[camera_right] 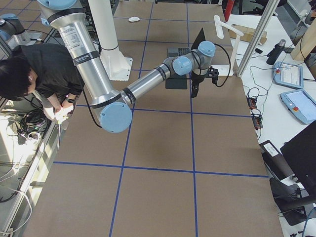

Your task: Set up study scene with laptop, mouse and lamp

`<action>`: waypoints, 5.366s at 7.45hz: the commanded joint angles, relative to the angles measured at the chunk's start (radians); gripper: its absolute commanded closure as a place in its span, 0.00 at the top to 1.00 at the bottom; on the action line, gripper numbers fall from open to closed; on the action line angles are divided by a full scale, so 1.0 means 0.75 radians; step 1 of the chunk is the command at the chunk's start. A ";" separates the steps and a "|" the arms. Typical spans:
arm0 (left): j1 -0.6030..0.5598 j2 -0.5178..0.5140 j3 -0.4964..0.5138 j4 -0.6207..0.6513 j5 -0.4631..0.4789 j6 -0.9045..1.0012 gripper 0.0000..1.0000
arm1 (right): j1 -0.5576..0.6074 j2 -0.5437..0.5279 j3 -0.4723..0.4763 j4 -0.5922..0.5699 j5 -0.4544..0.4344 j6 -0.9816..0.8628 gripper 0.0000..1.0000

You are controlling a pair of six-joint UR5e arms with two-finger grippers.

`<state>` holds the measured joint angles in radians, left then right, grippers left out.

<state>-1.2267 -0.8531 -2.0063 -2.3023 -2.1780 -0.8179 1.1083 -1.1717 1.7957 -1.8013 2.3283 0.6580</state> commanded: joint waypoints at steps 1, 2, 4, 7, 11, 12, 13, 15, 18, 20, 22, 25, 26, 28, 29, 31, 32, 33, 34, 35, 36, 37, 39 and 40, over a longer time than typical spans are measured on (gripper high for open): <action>0.129 0.096 0.006 -0.076 0.000 -0.016 1.00 | 0.009 -0.159 0.182 -0.143 -0.014 -0.159 1.00; 0.272 0.102 0.016 -0.076 -0.006 -0.046 1.00 | 0.009 -0.164 0.197 -0.145 -0.008 -0.168 1.00; 0.408 0.109 0.045 -0.084 -0.029 -0.094 1.00 | 0.007 -0.186 0.213 -0.141 0.000 -0.168 1.00; 0.537 0.107 0.112 -0.086 -0.145 -0.092 1.00 | 0.005 -0.193 0.211 -0.139 0.008 -0.166 1.00; 0.631 0.004 0.292 -0.155 -0.182 -0.096 1.00 | 0.003 -0.190 0.218 -0.139 0.013 -0.166 1.00; 0.642 -0.008 0.327 -0.190 -0.188 -0.096 1.00 | -0.001 -0.190 0.222 -0.137 0.013 -0.166 1.00; 0.660 -0.010 0.327 -0.195 -0.193 -0.106 1.00 | -0.005 -0.190 0.222 -0.137 0.011 -0.166 1.00; 0.703 -0.032 0.329 -0.211 -0.195 -0.205 1.00 | -0.005 -0.190 0.230 -0.139 0.011 -0.166 1.00; 0.815 -0.051 0.360 -0.309 -0.193 -0.376 1.00 | -0.005 -0.190 0.240 -0.139 0.013 -0.166 1.00; 0.856 -0.077 0.451 -0.384 -0.191 -0.405 1.00 | -0.005 -0.190 0.240 -0.139 0.013 -0.166 1.00; 0.911 -0.082 0.468 -0.472 -0.193 -0.518 1.00 | -0.005 -0.190 0.244 -0.139 0.013 -0.166 1.00; 1.067 -0.084 0.480 -0.565 -0.174 -0.683 1.00 | -0.005 -0.193 0.248 -0.141 0.011 -0.163 1.00; 1.069 -0.084 0.501 -0.577 -0.162 -0.683 1.00 | -0.005 -0.195 0.248 -0.141 0.011 -0.163 1.00; 1.071 -0.084 0.590 -0.695 -0.158 -0.683 1.00 | -0.005 -0.199 0.250 -0.141 0.013 -0.164 1.00; 1.073 -0.084 0.591 -0.704 -0.158 -0.707 1.00 | -0.005 -0.199 0.252 -0.141 0.011 -0.166 1.00; 1.087 -0.088 0.589 -0.710 -0.158 -0.730 1.00 | -0.005 -0.201 0.252 -0.141 0.011 -0.163 1.00; 1.102 -0.104 0.589 -0.720 -0.158 -0.760 1.00 | -0.005 -0.201 0.252 -0.141 0.011 -0.163 1.00; 1.138 -0.124 0.591 -0.741 -0.158 -0.817 1.00 | -0.005 -0.203 0.250 -0.141 0.009 -0.163 1.00; 1.159 -0.131 0.591 -0.751 -0.156 -0.832 0.99 | -0.005 -0.203 0.250 -0.141 0.011 -0.166 1.00; 1.163 -0.129 0.591 -0.753 -0.156 -0.832 0.98 | -0.005 -0.203 0.250 -0.139 0.009 -0.166 1.00; 1.163 -0.127 0.593 -0.753 -0.154 -0.832 0.97 | -0.005 -0.203 0.252 -0.139 0.011 -0.164 1.00; 1.163 -0.127 0.593 -0.753 -0.148 -0.834 0.97 | -0.007 -0.203 0.250 -0.141 0.011 -0.163 1.00; 1.163 -0.120 0.593 -0.755 -0.148 -0.834 0.80 | -0.009 -0.203 0.250 -0.141 0.011 -0.166 1.00; 1.163 -0.116 0.593 -0.757 -0.146 -0.834 0.66 | -0.011 -0.203 0.250 -0.141 0.011 -0.164 1.00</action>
<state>-0.3544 -0.9437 -1.5616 -2.8684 -2.2882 -1.4433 1.1013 -1.3238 1.9836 -1.9067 2.3362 0.5348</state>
